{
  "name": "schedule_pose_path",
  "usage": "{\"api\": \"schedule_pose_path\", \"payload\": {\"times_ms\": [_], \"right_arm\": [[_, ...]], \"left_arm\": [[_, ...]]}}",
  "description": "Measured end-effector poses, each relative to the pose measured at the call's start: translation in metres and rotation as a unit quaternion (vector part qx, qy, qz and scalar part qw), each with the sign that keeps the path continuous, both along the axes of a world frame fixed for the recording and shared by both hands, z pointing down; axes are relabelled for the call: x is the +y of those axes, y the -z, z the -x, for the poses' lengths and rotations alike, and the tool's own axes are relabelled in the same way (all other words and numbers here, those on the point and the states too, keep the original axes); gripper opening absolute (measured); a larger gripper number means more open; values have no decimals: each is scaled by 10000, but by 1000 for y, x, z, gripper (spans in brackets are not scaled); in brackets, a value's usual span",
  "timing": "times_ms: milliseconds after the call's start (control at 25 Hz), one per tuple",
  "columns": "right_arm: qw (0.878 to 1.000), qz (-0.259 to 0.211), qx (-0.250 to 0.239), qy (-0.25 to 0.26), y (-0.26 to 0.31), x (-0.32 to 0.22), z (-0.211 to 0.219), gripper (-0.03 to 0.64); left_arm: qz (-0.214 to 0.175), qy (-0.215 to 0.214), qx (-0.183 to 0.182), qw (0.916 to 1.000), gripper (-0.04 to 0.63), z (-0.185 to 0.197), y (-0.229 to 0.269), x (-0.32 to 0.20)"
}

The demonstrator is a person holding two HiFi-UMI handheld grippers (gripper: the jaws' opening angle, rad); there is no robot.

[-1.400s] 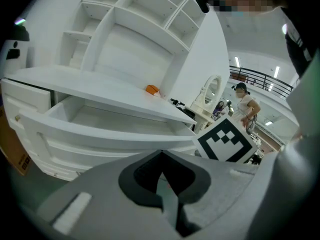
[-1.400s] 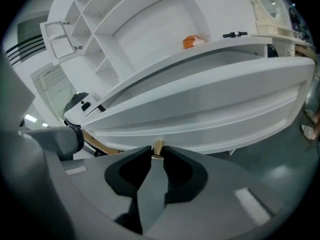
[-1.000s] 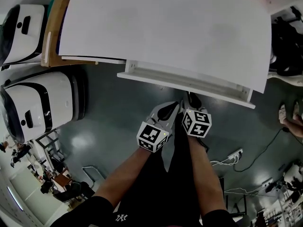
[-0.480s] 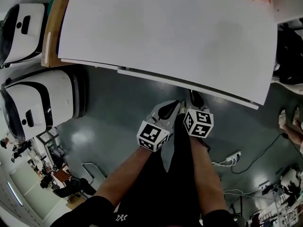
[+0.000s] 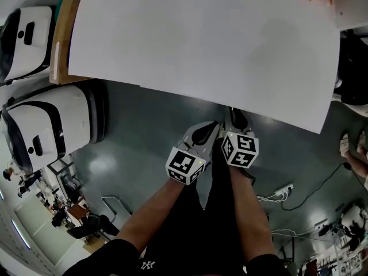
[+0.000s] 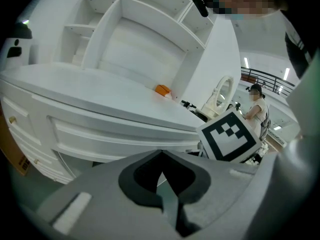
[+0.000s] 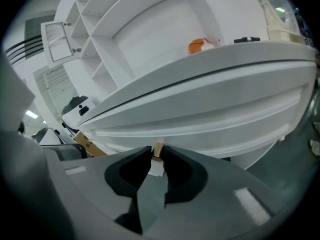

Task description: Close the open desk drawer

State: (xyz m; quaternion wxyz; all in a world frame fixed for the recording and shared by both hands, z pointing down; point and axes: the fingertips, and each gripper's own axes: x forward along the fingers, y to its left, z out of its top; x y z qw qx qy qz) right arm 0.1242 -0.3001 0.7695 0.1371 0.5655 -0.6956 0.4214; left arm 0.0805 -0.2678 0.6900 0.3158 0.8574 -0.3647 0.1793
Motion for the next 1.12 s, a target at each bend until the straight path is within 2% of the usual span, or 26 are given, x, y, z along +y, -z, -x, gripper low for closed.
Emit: {"api": "schedule_pose_path", "payload": {"times_ms": [800, 1120], "right_arm": [[9999, -98, 62, 85, -1, -11, -2, 110], [10000, 51, -24, 14, 0, -7, -3, 121]], "left_arm": [[-17, 45, 26, 10000, 0, 4, -2, -11], [-80, 19, 76, 9999, 0, 4, 7, -2]]}}
